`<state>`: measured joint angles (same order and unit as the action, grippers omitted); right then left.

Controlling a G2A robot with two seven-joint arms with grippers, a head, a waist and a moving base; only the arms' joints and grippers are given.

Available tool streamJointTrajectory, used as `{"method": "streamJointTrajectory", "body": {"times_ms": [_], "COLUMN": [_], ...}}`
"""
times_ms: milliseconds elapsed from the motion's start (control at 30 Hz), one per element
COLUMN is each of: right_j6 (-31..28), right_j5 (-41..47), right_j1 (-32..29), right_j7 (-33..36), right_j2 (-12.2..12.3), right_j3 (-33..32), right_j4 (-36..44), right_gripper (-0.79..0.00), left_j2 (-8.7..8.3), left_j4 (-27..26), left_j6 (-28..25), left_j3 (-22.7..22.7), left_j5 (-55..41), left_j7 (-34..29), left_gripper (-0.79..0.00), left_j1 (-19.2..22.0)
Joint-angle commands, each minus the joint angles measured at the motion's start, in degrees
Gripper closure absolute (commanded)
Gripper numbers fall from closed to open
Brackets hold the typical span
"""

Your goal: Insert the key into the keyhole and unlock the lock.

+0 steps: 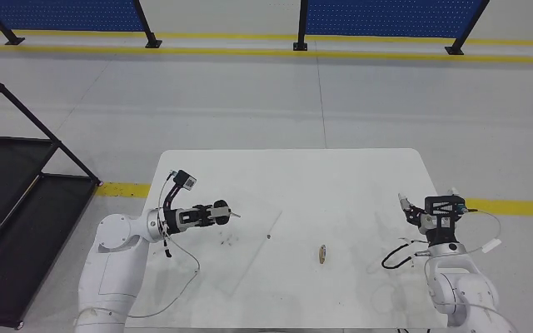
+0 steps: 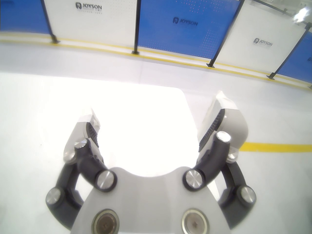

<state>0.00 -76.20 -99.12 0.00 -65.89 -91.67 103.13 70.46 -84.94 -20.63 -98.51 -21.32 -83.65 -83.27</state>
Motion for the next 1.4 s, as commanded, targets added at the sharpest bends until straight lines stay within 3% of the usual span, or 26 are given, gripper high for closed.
{"method": "streamJointTrajectory", "body": {"times_ms": [0, 400, 700, 900, 1367], "right_j6": [0.0, 0.0, 0.0, 0.0, 0.0], "right_j5": [0.0, 0.0, 0.0, 0.0, 0.0], "right_j1": [0.0, 0.0, 0.0, 0.0, 0.0], "right_j7": [0.0, 0.0, 0.0, 0.0, 0.0], "right_j2": [0.0, 0.0, 0.0, 0.0, 0.0], "right_j3": [0.0, 0.0, 0.0, 0.0, 0.0], "right_j4": [0.0, 0.0, 0.0, 0.0, 0.0], "right_gripper": [-0.785, -0.785, -0.785, -0.785, -0.785], "left_j2": [0.01, 0.01, -0.11, -0.34, -0.36], "left_j4": [0.0, 0.0, 4.2, 6.6, 6.6], "left_j6": [0.1, 0.1, 2.0, 1.7, 1.6], "left_j3": [0.0, 0.0, -0.4, 0.0, -0.1], "left_j5": [0.0, 0.0, -6.9, -10.2, -10.4], "left_j7": [-0.1, -0.1, 8.1, 9.2, 9.3], "left_gripper": [0.000, 0.000, 0.000, 0.000, 0.000], "left_j1": [0.0, 0.0, -2.3, -1.9, -1.8]}}
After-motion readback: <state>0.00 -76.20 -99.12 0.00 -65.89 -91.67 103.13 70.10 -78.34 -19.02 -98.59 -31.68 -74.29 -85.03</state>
